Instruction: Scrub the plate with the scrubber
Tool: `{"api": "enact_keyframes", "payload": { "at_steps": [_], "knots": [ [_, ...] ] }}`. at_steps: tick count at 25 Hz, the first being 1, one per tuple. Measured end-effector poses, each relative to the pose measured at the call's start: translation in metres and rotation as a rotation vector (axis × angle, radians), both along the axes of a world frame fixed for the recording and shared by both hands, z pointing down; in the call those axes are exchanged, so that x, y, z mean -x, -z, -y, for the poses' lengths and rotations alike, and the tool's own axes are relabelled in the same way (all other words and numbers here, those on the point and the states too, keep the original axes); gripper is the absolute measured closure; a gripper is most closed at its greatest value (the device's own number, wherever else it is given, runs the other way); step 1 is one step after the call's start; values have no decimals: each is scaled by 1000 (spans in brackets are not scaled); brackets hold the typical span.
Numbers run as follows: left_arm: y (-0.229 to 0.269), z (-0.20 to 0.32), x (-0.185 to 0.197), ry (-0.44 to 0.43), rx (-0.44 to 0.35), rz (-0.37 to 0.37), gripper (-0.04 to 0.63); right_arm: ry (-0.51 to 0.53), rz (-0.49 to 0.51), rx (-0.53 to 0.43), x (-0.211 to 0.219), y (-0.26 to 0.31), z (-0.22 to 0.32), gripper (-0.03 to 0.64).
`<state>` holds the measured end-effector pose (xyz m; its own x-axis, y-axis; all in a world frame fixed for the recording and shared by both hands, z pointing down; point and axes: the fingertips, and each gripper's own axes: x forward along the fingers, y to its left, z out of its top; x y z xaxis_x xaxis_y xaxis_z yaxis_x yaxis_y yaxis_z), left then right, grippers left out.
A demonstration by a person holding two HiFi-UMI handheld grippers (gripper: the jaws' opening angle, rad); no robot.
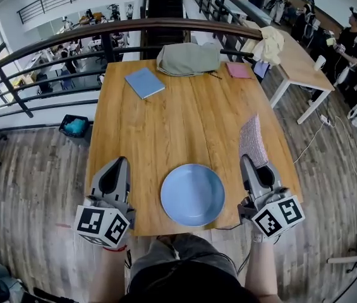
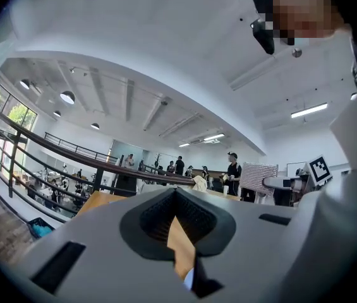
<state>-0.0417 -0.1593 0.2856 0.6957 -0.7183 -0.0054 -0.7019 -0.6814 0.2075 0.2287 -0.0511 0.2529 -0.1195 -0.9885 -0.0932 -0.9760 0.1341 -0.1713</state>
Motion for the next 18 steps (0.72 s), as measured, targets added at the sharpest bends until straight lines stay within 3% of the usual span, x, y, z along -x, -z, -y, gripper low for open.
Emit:
{"api": "enact_keyframes", "payload": {
  "at_steps": [18],
  "knots": [
    [-10,-5,-2,0,33,16,598,-5,-73,16,10,-8,-1,532]
  ]
}}
